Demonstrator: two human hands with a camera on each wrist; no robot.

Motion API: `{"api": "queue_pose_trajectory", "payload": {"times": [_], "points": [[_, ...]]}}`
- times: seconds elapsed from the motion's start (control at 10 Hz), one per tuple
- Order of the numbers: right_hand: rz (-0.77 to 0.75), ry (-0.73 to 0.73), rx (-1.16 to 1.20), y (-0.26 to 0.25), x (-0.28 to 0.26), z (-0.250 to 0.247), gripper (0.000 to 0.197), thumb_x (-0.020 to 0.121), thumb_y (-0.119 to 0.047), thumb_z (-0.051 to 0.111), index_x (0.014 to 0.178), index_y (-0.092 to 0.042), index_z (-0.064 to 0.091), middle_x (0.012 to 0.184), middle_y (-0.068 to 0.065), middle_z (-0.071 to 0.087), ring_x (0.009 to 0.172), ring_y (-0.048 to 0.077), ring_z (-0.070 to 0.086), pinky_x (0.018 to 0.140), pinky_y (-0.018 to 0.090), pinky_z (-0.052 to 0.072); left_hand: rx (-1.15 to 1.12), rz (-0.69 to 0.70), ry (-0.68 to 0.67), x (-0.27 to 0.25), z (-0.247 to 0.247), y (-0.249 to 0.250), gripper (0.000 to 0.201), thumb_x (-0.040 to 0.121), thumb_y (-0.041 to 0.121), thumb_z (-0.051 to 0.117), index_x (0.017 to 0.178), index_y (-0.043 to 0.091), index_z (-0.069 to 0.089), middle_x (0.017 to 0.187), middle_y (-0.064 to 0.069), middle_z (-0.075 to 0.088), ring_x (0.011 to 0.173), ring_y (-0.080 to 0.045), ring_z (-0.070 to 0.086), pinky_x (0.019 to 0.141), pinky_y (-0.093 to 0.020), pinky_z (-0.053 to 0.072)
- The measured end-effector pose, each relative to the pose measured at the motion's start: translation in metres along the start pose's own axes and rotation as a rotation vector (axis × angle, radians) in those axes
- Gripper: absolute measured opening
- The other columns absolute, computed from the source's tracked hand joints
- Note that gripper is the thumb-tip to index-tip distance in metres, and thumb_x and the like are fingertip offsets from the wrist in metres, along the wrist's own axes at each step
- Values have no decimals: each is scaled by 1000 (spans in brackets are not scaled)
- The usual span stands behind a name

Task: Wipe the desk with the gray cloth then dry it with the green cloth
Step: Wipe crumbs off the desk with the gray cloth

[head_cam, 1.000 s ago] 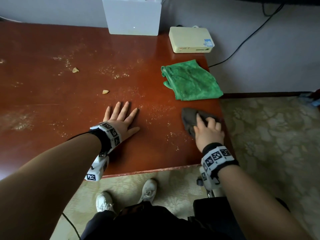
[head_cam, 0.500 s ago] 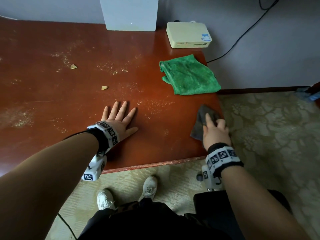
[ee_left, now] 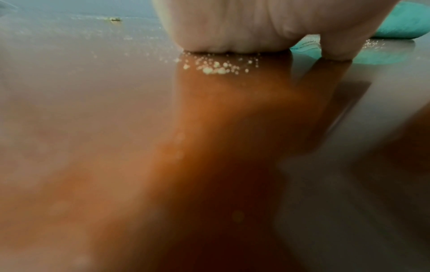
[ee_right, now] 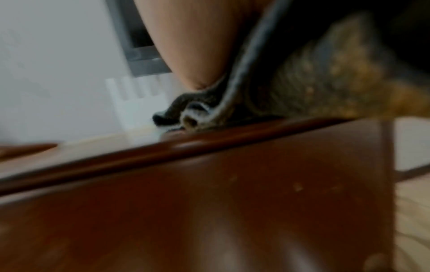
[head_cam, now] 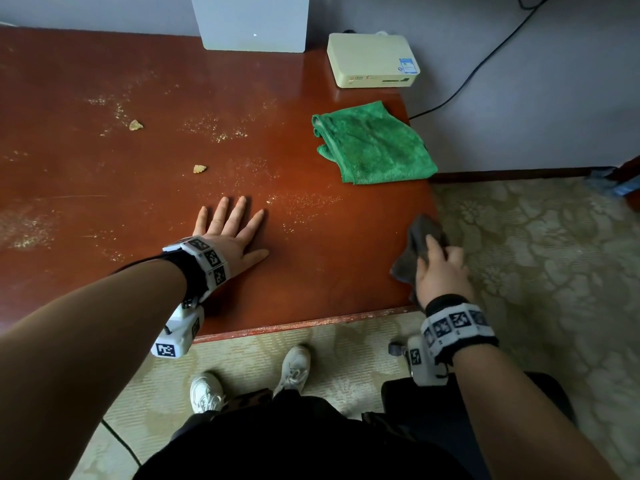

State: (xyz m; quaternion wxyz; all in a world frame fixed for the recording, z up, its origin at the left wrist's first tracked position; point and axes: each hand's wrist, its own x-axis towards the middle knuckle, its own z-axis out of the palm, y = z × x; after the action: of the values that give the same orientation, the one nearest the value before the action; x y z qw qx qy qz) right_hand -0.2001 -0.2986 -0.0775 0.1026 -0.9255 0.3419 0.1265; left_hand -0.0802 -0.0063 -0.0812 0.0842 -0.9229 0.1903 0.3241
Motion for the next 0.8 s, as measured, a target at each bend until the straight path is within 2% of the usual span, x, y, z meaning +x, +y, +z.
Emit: {"api": "queue_pose_trajectory", "payload": {"times": [0.1, 0.2, 0.3, 0.4, 0.5, 0.6, 0.7, 0.8], "points": [[-310, -54, -67, -29, -27, 12, 49, 98, -29, 37, 145, -30, 24, 141, 8, 28, 122, 30, 39, 92, 38, 43, 4, -8, -4, 0, 0, 0, 71, 92, 63, 19, 144, 37, -21, 152, 1, -31, 141, -24, -26, 115, -47, -13], [-619, -144, -64, -54, -38, 18, 48, 97, -26, 41, 143, -32, 31, 137, 4, 34, 118, 26, 45, 87, 36, 46, -3, -11, -2, 0, 0, 1, 71, 92, 63, 19, 144, 37, -21, 152, 1, -31, 141, -24, -26, 115, -47, -13], [-510, -72, 106, -48, -8, 2, 47, 95, -20, 44, 140, -32, 38, 133, 6, 39, 111, 27, 52, 88, 35, 46, -6, -9, 1, 0, 0, 1, 71, 92, 63, 19, 144, 37, -20, 152, 1, -31, 141, -24, -26, 115, -47, -13], [-47, 30, 202, -22, 34, -12, 47, 97, -24, 42, 143, -29, 32, 143, 11, 29, 122, 33, 46, 97, 41, 42, -8, -9, 8, 0, 1, 1, 71, 92, 63, 19, 144, 37, -21, 152, 1, -31, 141, -24, -26, 115, -47, -12], [59, -34, 63, -29, 33, -6, 50, 98, -27, 39, 145, -28, 24, 143, 12, 25, 125, 34, 38, 98, 44, 41, -7, -12, 9, 2, 2, 0, 71, 91, 64, 18, 144, 37, -22, 152, 1, -31, 141, -24, -26, 115, -47, -13], [-315, -70, -64, -56, -3, 8, 51, 98, -25, 39, 145, -31, 23, 141, 8, 28, 122, 30, 39, 89, 39, 44, -3, -15, 3, 3, 2, 0, 71, 91, 64, 18, 143, 38, -23, 152, 1, -31, 140, -24, -27, 115, -47, -14], [-683, -181, -73, -66, -35, 18, 48, 97, -22, 40, 143, -33, 30, 138, 4, 34, 119, 28, 42, 86, 38, 46, -15, -15, 9, 3, 2, 0, 71, 91, 64, 19, 144, 38, -21, 152, 2, -31, 141, -23, -27, 115, -47, -14], [-580, -106, 49, -47, -14, 4, 49, 95, -17, 43, 141, -32, 36, 134, 6, 38, 111, 28, 50, 86, 35, 46, -14, -20, 12, 2, 2, 1, 71, 91, 65, 18, 144, 38, -21, 152, 2, -31, 141, -23, -26, 115, -46, -13]]}}
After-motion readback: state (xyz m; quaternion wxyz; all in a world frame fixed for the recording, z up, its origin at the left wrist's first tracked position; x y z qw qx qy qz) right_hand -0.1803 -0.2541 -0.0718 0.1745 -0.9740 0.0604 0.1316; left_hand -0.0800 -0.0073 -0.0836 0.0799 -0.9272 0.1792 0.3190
